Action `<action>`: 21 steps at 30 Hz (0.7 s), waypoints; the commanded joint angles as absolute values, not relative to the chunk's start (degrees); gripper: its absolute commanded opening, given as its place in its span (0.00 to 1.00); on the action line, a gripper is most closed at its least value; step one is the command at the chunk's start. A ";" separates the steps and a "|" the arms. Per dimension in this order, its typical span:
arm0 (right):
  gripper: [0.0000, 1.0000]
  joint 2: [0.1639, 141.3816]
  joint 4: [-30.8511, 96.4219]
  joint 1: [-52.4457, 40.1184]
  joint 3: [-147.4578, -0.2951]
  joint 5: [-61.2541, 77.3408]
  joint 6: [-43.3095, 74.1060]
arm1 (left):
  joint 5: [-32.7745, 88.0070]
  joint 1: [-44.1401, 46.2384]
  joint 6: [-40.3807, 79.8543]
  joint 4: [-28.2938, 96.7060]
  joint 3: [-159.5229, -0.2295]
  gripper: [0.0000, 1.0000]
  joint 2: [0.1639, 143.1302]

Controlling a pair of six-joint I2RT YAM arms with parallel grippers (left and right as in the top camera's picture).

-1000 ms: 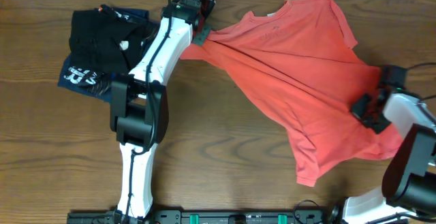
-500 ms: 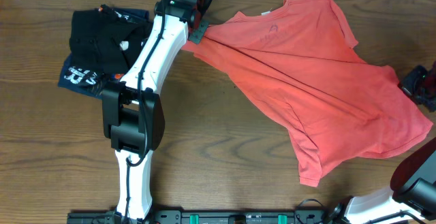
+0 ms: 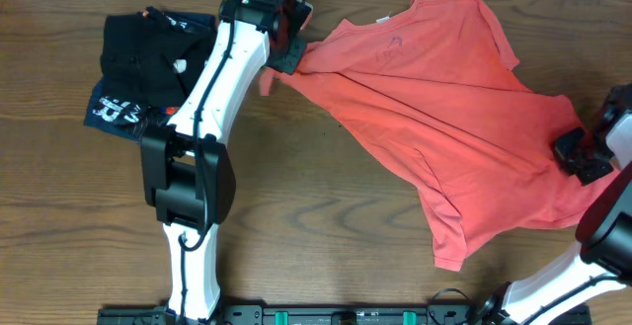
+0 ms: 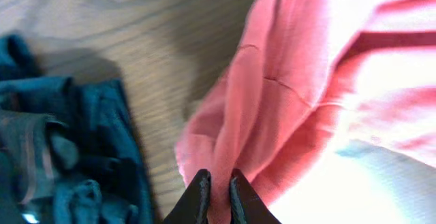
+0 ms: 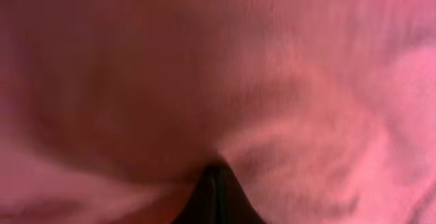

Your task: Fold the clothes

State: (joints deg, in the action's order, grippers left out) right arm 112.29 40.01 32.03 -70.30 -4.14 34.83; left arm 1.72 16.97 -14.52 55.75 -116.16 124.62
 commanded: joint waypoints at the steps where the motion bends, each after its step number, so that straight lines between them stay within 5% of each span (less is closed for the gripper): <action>1: 0.01 118.69 36.62 32.77 -69.60 -6.46 39.92 | 7.86 16.73 -12.36 56.71 -117.47 0.11 122.78; 6: 0.01 125.56 34.11 35.18 -73.38 -10.35 38.87 | 12.53 16.73 -11.44 58.08 -117.47 0.12 122.78; 13: 0.01 126.32 35.35 38.94 -88.27 2.55 29.19 | 20.05 16.73 -11.44 58.72 -117.47 0.13 122.78; 21: 0.08 122.32 51.66 41.01 -106.61 16.49 19.99 | 20.56 16.73 -11.46 58.46 -117.47 0.13 122.78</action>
